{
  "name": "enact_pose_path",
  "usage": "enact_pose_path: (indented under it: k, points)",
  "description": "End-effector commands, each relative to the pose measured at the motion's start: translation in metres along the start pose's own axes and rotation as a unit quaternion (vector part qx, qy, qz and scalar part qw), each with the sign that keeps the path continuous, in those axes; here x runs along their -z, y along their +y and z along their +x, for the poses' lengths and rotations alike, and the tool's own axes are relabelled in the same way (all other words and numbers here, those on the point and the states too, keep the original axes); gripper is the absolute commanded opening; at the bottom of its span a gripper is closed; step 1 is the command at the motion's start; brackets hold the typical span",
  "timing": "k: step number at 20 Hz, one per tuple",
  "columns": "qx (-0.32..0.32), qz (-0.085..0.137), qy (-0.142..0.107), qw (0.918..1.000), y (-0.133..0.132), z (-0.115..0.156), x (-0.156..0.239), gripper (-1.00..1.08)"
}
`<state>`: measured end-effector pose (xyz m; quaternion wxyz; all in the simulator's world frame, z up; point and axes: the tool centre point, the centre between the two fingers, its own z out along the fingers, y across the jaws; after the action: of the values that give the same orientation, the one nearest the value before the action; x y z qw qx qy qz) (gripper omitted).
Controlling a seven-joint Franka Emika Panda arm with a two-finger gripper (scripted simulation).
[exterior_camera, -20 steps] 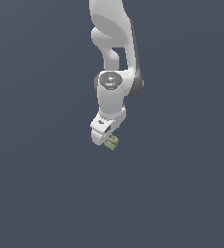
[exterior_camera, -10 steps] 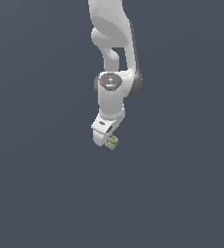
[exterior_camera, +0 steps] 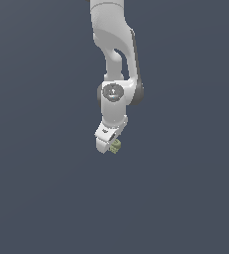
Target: Pick up the object and move it to a goal position.
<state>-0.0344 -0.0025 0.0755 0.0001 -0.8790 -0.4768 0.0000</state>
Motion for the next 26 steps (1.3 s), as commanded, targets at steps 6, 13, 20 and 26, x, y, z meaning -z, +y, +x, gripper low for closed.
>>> enact_pose_path:
  k: [6,13,20,26]
  points:
    - [0.001,0.0,0.0,1.0,0.001,0.0,-0.019,1.0]
    - [0.001,0.0,0.0,1.0,0.001,0.0,-0.019,-1.0]
    - [0.001,-0.001,0.0,1.0,0.001,0.0,-0.016,-1.0]
    - [0.001,-0.001,0.0,1.0,-0.004,-0.002,0.0,-1.0]
